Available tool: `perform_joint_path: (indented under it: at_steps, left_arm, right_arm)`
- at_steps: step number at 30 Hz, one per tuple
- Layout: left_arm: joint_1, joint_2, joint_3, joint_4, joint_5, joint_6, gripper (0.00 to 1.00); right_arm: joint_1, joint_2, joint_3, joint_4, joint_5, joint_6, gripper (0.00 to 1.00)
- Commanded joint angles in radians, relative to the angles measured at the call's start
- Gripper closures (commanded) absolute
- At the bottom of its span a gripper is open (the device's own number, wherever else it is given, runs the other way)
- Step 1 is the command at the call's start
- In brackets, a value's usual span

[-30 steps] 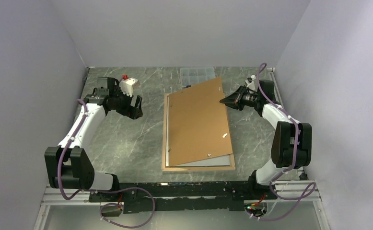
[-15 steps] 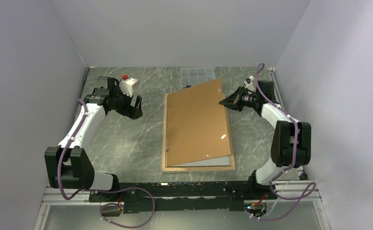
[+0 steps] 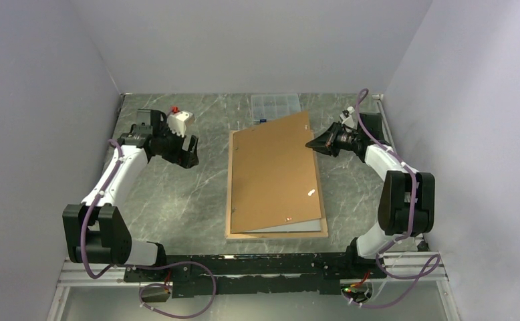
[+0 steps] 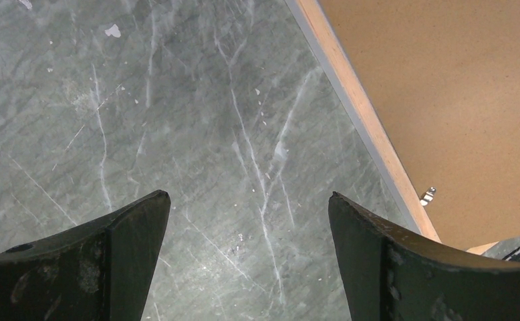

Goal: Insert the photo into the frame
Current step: Turn over the photo frame item on the photo frame.

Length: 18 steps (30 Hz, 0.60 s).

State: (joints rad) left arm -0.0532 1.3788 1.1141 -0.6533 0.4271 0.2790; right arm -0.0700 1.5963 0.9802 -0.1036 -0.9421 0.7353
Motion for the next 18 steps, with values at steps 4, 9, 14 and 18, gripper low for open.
perform_joint_path:
  at_steps: [4, 9, 14, 18]
  left_arm:
    - [-0.004, -0.037, -0.012, 0.024, -0.008, 0.015, 0.06]
    - [-0.004, -0.038, -0.018, 0.025, -0.008, 0.012, 0.06]
    - [-0.004, -0.044, -0.023, 0.026, -0.009, 0.015, 0.06]
    - [-0.004, -0.041, -0.023, 0.026, -0.011, 0.016, 0.06]
  right_arm:
    - [0.001, -0.096, 0.017, -0.02, -0.028, 0.013, 1.0]
    - [0.001, -0.102, 0.019, -0.017, -0.025, 0.02, 1.0]
    - [0.005, -0.086, 0.002, 0.014, -0.019, 0.037, 1.0]
    - [0.026, -0.065, 0.004, 0.023, -0.006, 0.041, 1.0]
